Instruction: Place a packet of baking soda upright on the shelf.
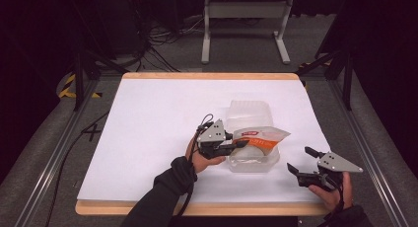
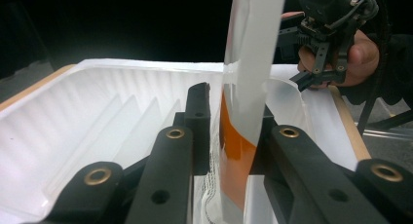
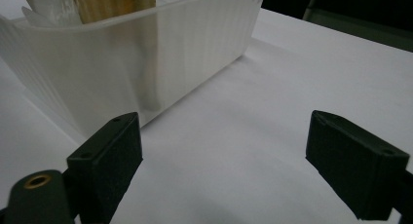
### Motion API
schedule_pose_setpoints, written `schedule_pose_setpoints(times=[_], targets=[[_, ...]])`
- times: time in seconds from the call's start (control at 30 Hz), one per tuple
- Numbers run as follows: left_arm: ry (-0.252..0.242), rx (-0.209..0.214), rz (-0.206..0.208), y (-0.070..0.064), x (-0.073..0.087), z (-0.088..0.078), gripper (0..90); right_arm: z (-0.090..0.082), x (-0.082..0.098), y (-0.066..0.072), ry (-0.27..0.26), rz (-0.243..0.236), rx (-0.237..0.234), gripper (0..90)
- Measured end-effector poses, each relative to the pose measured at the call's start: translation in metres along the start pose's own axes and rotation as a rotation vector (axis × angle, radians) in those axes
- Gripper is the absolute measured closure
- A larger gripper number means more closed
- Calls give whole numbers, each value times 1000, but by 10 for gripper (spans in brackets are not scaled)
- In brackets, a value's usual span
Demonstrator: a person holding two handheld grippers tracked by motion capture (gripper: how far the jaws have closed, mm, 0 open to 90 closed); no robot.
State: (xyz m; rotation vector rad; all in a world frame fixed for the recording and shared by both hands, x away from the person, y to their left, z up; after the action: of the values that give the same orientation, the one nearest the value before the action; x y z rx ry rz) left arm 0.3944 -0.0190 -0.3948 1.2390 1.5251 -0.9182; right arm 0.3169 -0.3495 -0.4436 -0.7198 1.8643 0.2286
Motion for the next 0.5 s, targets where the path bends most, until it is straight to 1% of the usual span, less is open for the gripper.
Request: schedule_pose_setpoints(times=[0.2, 0.27, 0.37, 0.4, 0.47, 0.5], targets=[[-7, -23, 11, 1, -5, -9, 739, 0, 0, 0, 3, -1, -1, 137], [-4, -24, 14, 1, -6, -11, 739, 0, 0, 0, 2, -1, -2, 137], [-1, -38, 16, 1, -8, -15, 739, 0, 0, 1, 3, 0, -1, 137], [6, -43, 22, 1, -9, -16, 733, 1, 0, 1, 4, 0, -1, 137], [1, -50, 20, 1, -10, -19, 712, 1, 1, 1, 5, 0, 0, 137], [7, -56, 23, 2, -10, -20, 701, 1, 0, 1, 4, -1, -1, 137]])
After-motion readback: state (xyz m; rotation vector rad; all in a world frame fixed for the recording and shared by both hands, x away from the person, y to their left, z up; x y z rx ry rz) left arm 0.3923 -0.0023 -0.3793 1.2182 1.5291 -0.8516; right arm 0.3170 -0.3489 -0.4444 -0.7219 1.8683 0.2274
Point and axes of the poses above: each handheld gripper's, and its own axes: z roughly forward along the jaws, x roughly out of its underside, y roughly to its left, the point moved 2 cm from there along z, roughly forward along the jaws, and after that the axes turned 3 degrees about -z, right-handed, at the moved point
